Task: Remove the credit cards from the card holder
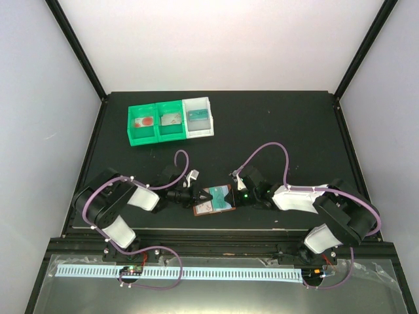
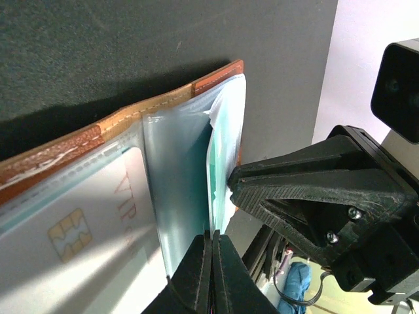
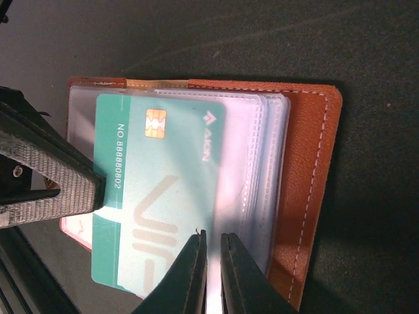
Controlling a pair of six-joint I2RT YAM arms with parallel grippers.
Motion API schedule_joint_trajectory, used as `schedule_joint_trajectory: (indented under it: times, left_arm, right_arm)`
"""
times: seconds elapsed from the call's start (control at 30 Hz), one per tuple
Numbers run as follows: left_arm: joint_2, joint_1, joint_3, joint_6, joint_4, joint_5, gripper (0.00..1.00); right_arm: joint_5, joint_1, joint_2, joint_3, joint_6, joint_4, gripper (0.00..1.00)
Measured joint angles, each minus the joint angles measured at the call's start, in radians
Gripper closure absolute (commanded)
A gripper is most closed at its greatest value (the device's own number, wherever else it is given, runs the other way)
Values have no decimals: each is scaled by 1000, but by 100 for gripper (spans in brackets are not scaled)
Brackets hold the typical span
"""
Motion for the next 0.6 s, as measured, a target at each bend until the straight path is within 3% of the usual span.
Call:
schedule_joint_trajectory:
  times: [0.6]
  left_arm:
    - [-237, 27, -25, 100, -248, -123, 98]
  right_arm:
    - [24, 1, -3, 0, -1, 0, 93]
